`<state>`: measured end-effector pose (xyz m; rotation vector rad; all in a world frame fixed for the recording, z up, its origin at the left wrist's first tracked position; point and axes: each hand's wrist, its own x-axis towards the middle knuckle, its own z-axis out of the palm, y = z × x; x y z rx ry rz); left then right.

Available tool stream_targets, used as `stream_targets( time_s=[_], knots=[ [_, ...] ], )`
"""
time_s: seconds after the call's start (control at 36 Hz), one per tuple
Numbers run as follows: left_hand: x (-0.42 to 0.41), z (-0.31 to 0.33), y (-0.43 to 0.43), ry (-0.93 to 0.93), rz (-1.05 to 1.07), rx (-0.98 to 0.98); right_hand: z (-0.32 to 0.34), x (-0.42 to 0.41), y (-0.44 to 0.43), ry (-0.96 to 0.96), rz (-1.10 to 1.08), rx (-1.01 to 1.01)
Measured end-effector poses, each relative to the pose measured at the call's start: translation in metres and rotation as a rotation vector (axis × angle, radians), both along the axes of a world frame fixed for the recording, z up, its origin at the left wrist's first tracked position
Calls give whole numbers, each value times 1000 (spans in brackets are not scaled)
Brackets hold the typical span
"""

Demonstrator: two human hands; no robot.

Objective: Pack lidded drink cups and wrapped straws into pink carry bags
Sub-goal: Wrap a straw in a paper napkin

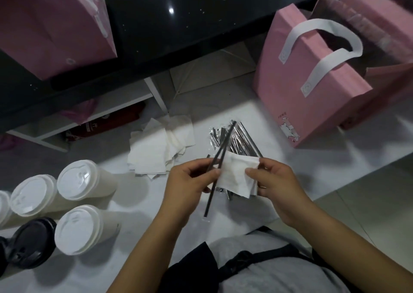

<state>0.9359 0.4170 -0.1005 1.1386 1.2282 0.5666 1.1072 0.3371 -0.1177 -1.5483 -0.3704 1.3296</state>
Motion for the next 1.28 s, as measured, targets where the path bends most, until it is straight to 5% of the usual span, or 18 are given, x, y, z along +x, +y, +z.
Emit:
stream_targets(
  time_s=[0.28, 0.86, 1.28],
  knots=[
    [23, -2, -14, 10, -102, -13, 5, 10, 6, 177, 75, 43],
    [35, -8, -18, 59, -121, 82, 3, 17, 17, 340, -169, 62],
    [34, -7, -19, 28, -188, 111, 1, 11, 7, 174, -4, 125]
  ],
)
